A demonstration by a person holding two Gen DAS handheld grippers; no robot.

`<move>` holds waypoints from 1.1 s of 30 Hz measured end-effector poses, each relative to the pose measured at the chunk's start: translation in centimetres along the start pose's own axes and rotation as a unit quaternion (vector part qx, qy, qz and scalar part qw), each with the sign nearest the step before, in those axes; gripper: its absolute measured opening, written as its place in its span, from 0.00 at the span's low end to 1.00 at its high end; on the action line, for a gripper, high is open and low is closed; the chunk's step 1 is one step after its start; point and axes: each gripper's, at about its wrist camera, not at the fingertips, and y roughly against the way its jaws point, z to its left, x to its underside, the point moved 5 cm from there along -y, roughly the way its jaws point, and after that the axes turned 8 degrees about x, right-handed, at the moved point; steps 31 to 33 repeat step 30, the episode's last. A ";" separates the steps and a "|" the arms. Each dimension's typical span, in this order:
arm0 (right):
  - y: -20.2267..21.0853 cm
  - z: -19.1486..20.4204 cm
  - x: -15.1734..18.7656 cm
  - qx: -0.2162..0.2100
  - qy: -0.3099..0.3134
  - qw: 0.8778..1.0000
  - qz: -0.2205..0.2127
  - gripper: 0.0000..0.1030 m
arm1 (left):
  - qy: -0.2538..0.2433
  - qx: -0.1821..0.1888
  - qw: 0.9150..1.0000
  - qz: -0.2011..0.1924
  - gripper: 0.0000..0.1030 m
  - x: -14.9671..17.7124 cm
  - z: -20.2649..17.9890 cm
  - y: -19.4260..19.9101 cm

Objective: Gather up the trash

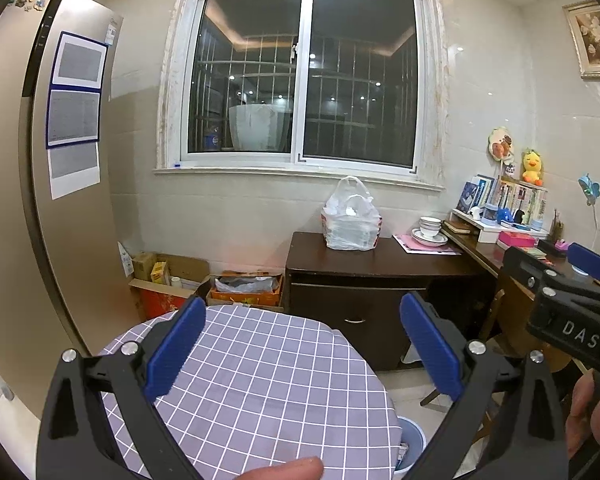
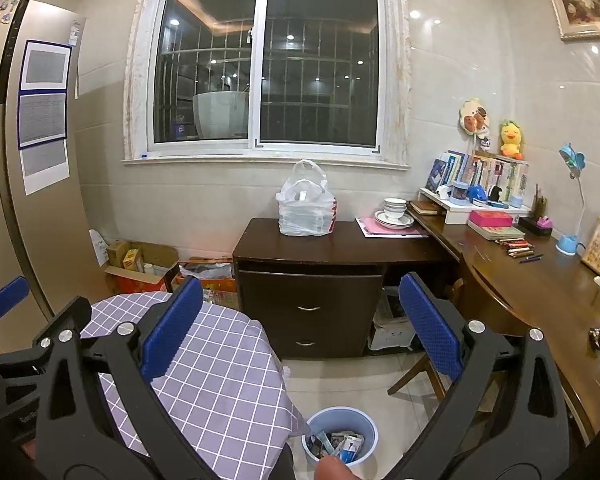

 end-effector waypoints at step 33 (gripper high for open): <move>0.2 0.6 0.6 -0.005 0.001 1.000 0.003 0.94 | -0.002 0.000 1.000 -0.006 0.94 -0.2 0.4 0.0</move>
